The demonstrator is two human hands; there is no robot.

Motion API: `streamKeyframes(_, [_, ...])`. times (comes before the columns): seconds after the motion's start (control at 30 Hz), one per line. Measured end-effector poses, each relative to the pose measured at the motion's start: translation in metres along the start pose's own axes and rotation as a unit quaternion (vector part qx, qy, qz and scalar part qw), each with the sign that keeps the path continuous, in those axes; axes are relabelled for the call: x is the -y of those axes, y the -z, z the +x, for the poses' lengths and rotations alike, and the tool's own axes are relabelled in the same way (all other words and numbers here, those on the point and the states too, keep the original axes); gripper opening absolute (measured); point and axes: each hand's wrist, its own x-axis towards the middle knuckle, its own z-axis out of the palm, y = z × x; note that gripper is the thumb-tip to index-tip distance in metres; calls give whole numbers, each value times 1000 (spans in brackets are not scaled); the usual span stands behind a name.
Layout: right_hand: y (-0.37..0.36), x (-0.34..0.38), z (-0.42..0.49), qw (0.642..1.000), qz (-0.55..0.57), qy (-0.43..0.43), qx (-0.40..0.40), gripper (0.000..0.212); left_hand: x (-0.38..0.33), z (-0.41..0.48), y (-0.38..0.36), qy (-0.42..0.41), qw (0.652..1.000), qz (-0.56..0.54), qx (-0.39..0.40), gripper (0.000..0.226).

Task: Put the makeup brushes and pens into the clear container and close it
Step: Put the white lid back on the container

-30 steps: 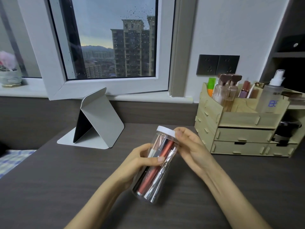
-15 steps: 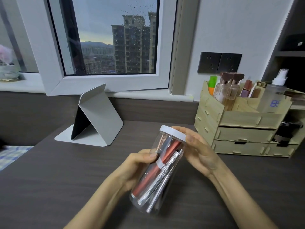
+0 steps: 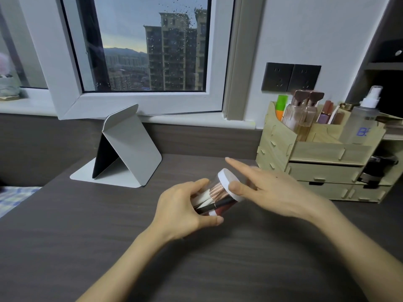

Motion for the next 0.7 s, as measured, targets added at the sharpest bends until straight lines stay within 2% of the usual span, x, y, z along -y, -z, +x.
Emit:
streamKeyframes(0.07, [3,-2,-1,994,99,40,18,73,1,0,0,-2,1000,-1,2,59])
streamKeyframes(0.1, [2,-2,-1,992,114,50,6,70,2,1,-1,-5,1000,4,5,62])
streamKeyframes(0.17, [0,1,0,997,64,35,-35,67,2,1,-3,-10,1000,19,13,68])
streamKeyframes(0.27, [2,2,-4,999,-15,12,-45,73,2,2,-3,-16,1000,20,8,69])
streamKeyframes(0.47, [-4,1,0,991,93,46,-89,47,-5,3,-4,-50,998,-3,-41,55])
streamKeyframes(0.6, [0,3,0,975,108,50,-185,48,-19,10,-11,-57,993,-25,-98,58])
streamKeyframes(0.7, [8,2,-1,933,161,35,-319,55,-48,32,-13,-79,980,-30,-178,55])
